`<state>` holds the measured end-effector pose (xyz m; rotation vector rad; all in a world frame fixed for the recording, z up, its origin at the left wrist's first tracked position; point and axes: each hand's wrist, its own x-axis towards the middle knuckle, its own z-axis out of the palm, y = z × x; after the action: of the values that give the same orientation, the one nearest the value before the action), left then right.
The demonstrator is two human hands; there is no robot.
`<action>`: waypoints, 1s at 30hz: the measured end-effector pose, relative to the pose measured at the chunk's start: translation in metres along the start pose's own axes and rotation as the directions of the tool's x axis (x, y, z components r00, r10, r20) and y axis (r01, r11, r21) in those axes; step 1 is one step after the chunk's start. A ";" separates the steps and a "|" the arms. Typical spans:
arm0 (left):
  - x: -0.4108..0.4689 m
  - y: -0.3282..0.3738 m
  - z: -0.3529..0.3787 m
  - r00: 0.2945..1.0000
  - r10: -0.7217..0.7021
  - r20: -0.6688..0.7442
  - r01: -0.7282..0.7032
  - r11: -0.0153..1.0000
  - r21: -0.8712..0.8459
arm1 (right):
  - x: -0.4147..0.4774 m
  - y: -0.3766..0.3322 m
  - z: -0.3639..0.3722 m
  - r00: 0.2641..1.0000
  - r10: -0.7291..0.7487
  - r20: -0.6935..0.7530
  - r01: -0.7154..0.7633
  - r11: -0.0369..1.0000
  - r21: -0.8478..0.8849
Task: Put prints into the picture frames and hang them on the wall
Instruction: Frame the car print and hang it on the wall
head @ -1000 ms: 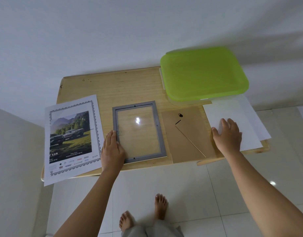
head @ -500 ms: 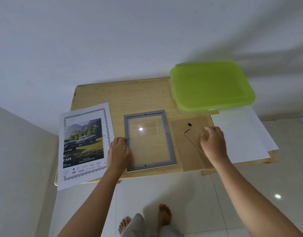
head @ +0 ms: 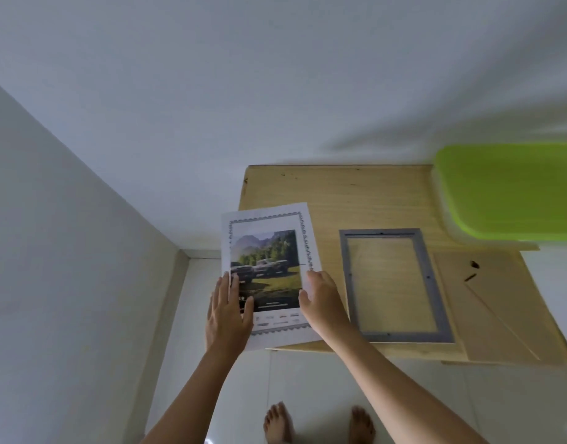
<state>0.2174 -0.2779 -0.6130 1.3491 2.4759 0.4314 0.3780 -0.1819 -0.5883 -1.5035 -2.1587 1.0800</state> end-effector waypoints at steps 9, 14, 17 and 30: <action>-0.004 -0.019 0.021 0.997 0.062 0.051 -0.059 0.997 -0.053 | 0.005 -0.022 0.035 0.954 0.265 -0.141 -0.247 0.960 0.131; -0.003 -0.022 0.021 0.994 0.084 0.066 -0.080 0.995 -0.067 | 0.011 -0.025 0.030 0.925 0.350 -0.144 -0.300 0.909 0.288; -0.003 -0.023 0.019 0.992 0.082 0.093 -0.076 0.995 -0.069 | 0.007 -0.025 0.029 0.941 0.306 -0.142 -0.252 0.919 0.304; 0.023 0.072 -0.054 0.973 0.232 -0.016 -0.196 0.784 -0.589 | -0.003 -0.031 -0.021 0.924 0.005 -0.383 0.128 0.938 0.321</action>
<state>0.2396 -0.2280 -0.5374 1.3327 1.8894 1.0924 0.3713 -0.1818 -0.5510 -1.3413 -1.6464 0.9829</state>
